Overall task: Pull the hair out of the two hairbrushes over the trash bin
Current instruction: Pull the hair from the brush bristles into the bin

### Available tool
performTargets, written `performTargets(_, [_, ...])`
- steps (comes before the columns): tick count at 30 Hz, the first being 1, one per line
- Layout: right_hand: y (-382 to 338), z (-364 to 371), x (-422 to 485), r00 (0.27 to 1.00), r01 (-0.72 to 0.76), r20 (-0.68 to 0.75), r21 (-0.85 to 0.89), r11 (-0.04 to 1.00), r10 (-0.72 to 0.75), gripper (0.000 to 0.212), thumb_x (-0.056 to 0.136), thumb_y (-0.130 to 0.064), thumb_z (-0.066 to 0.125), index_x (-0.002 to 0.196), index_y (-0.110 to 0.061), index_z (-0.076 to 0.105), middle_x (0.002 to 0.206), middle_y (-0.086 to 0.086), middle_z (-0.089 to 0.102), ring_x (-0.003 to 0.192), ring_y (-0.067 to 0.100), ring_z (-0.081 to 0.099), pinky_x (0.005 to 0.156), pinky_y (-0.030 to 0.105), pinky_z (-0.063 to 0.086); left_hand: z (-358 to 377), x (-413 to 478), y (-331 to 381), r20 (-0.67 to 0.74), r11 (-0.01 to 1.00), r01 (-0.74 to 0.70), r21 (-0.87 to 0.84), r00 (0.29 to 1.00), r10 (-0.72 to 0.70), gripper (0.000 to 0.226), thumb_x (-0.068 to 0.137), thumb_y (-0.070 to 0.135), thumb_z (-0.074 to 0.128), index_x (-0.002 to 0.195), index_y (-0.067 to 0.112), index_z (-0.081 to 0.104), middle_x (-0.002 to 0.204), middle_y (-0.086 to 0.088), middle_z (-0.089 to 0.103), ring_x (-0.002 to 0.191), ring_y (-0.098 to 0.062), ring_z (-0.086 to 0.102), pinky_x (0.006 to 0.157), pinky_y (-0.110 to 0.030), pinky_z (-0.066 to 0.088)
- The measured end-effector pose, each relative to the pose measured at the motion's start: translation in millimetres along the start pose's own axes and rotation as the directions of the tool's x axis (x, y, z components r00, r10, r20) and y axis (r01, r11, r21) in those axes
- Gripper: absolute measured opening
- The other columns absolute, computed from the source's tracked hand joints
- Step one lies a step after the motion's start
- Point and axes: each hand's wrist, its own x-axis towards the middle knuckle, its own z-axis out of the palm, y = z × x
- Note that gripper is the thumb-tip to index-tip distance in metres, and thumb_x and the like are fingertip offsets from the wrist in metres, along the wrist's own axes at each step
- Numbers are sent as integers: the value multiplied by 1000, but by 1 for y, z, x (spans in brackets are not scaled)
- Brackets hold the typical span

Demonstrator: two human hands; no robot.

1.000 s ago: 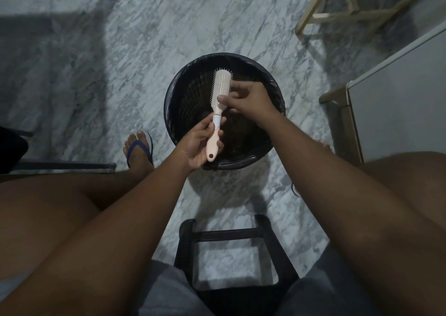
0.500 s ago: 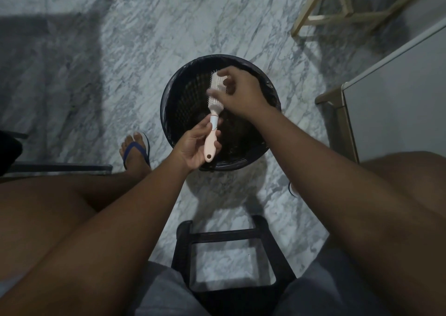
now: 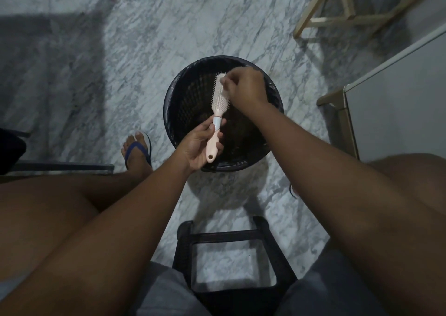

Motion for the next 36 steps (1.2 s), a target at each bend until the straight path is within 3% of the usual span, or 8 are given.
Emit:
performTargets(4, [7, -15, 13, 988, -121, -68, 205, 971, 137, 16, 92, -16, 61, 85, -12, 75, 79, 0, 76, 76, 9, 72, 82, 26, 57, -3, 1, 1, 11, 999, -1, -49, 1000, 1, 46, 97, 6, 46, 143, 11, 44, 120, -4, 62, 74, -11, 59, 56, -22, 49])
performTargets(8, [12, -12, 1, 995, -85, 65, 135, 987, 77, 29, 92, 0, 49, 110, -5, 71, 102, 6, 74, 93, 11, 67, 97, 23, 50, -3, 1, 2, -1, 999, -12, -53, 1000, 12, 45, 97, 6, 47, 142, 11, 45, 120, -3, 62, 75, -11, 59, 56, -21, 49])
performTargets(13, [12, 5, -16, 971, 130, 203, -15, 991, -124, 43, 77, -37, 79, 114, -19, 67, 114, 4, 55, 96, 10, 54, 81, 22, 48, -1, 1, 2, -14, 999, -24, -22, 1000, 24, 41, 97, 5, 49, 137, 16, 51, 118, -3, 57, 78, -12, 57, 55, -23, 48])
performTargets(23, [13, 11, -13, 973, 230, 29, 9, 973, -230, 8, 82, -19, 74, 86, -13, 76, 85, 3, 71, 75, 11, 62, 74, 28, 52, 0, 2, 5, 11, 999, -28, -16, 1000, 29, 43, 97, 5, 48, 140, 14, 49, 121, -4, 62, 78, -12, 58, 57, -23, 50])
performTargets(27, [19, 5, -8, 990, 35, -138, 207, 978, -7, 9, 89, -15, 65, 87, -8, 72, 76, 4, 72, 69, 15, 69, 76, 36, 57, 0, 2, 5, 26, 995, -34, -90, 999, 36, 40, 97, 5, 47, 136, 13, 50, 122, -4, 61, 77, -12, 59, 56, -23, 50])
performTargets(30, [23, 2, -6, 993, -114, 57, 247, 962, 103, 25, 84, -32, 73, 98, -12, 69, 80, 2, 72, 68, 16, 71, 69, 39, 61, -3, 5, 6, 31, 992, -34, -121, 999, 38, 44, 96, 6, 49, 139, 12, 47, 122, -5, 60, 77, -12, 61, 57, -24, 51])
performTargets(32, [21, -2, -9, 971, -128, 222, 178, 976, 87, 52, 69, -38, 86, 110, -12, 68, 88, 0, 71, 78, 12, 71, 70, 29, 61, -4, 6, 5, 38, 995, -22, -100, 999, 26, 47, 96, 7, 50, 143, 13, 45, 120, -4, 58, 78, -12, 61, 57, -24, 51])
performTargets(36, [15, -10, -7, 973, -27, 232, 58, 998, 13, 55, 62, -27, 92, 108, -9, 70, 84, 0, 74, 74, 5, 69, 69, 7, 51, -4, 4, 4, 56, 997, -8, -74, 998, 12, 47, 97, 7, 48, 144, 14, 44, 119, -3, 61, 78, -12, 61, 59, -24, 50])
